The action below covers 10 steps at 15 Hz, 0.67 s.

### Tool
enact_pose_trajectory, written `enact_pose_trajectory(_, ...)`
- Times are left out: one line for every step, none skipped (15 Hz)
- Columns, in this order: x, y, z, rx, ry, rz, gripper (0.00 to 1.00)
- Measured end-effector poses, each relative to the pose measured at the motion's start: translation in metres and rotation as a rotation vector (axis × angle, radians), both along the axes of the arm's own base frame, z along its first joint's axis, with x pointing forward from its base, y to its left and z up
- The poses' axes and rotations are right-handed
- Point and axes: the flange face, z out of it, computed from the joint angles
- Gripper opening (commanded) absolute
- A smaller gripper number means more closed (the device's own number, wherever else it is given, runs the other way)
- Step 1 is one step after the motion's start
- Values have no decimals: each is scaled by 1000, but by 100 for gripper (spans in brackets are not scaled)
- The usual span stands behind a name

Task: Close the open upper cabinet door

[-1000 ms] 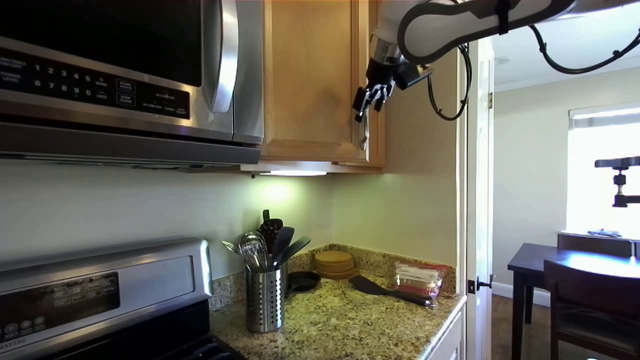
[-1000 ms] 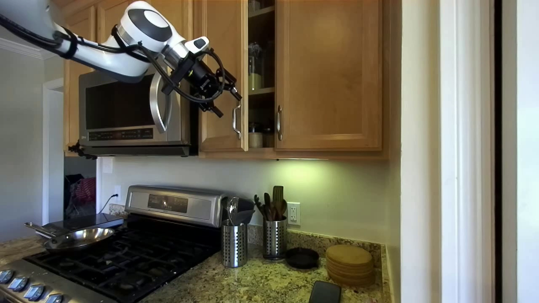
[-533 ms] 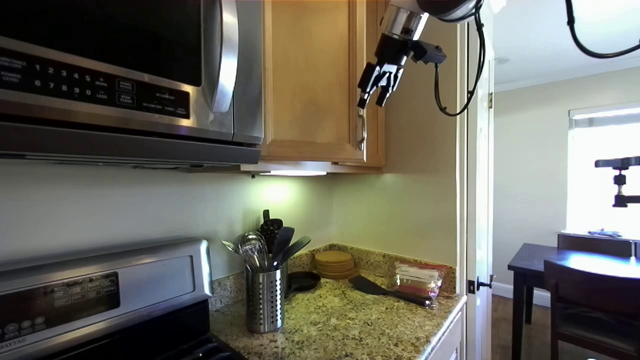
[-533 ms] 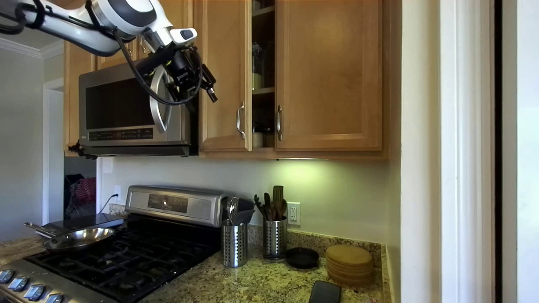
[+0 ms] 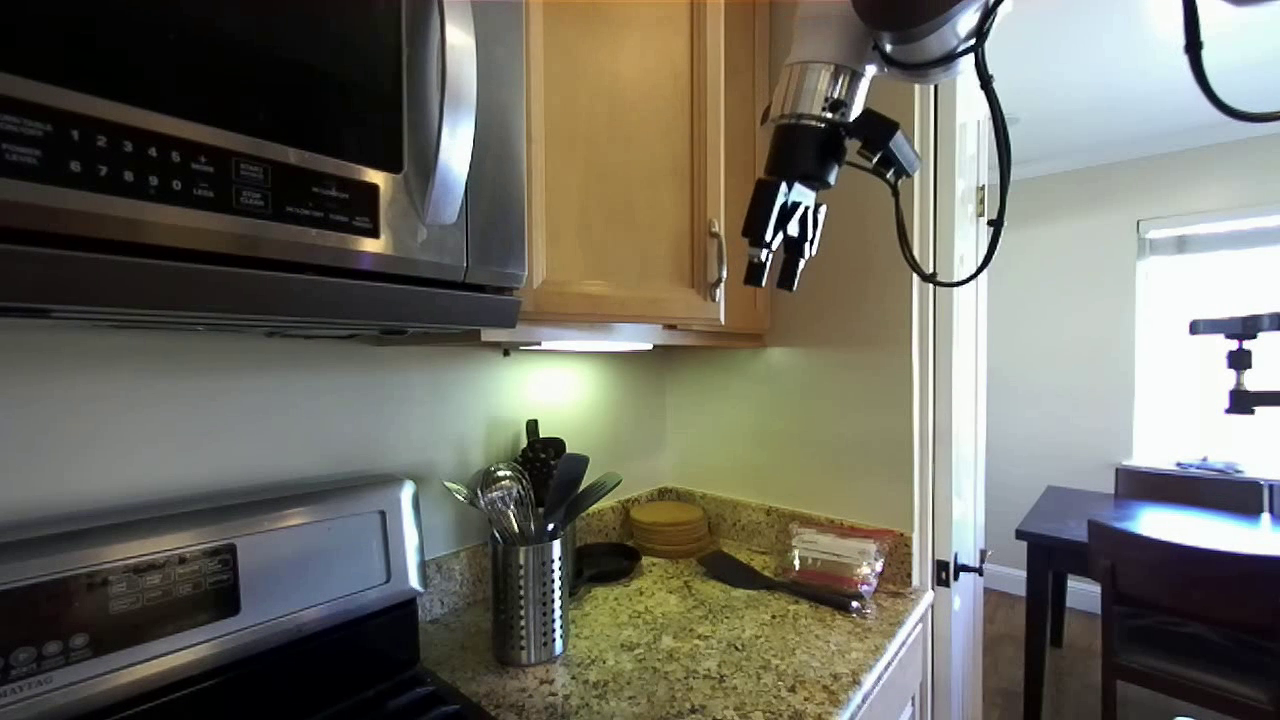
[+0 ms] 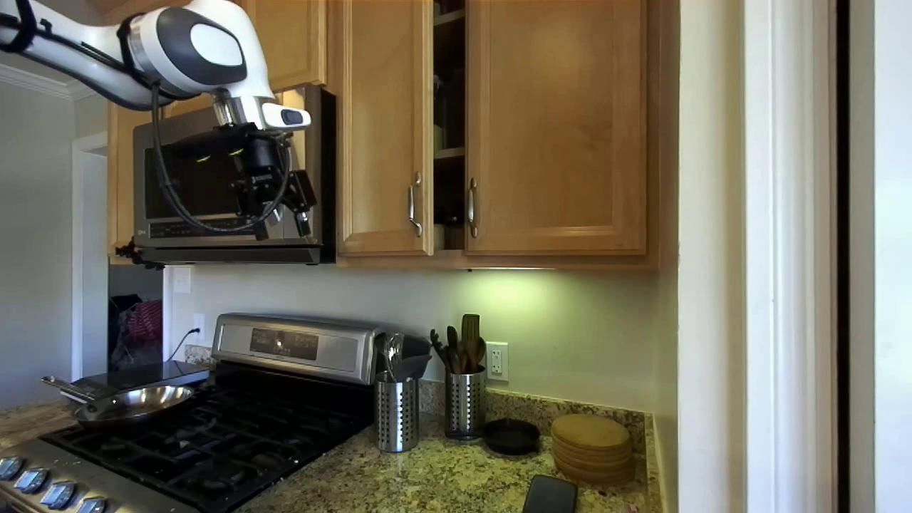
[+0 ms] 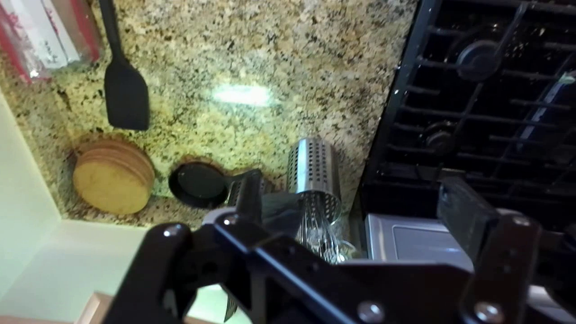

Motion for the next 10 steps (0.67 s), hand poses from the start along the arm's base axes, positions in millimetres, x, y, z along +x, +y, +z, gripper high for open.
enact_pose_trajectory(-3, 3, -12, 11, 30, 1, 100)
enact_pose_trajectory(-6, 7, -23, 20, 57, 0, 100)
enact_pose_trajectory(-10, 9, -33, 28, 83, -4, 100)
enact_pose_trajectory(-15, 12, -41, 35, 106, -9, 100)
enact_pose_trajectory(-20, 15, -48, 40, 125, -11, 100)
enact_pose_trajectory(-25, 17, -55, 44, 143, -14, 100)
enact_pose_trajectory(-30, 19, -60, 45, 159, -19, 100)
enact_pose_trajectory(-35, 21, -65, 43, 172, -24, 100)
enact_pose_trajectory(-39, 23, -69, 42, 182, -31, 100)
enact_pose_trajectory(-42, 24, -72, 42, 187, -37, 100)
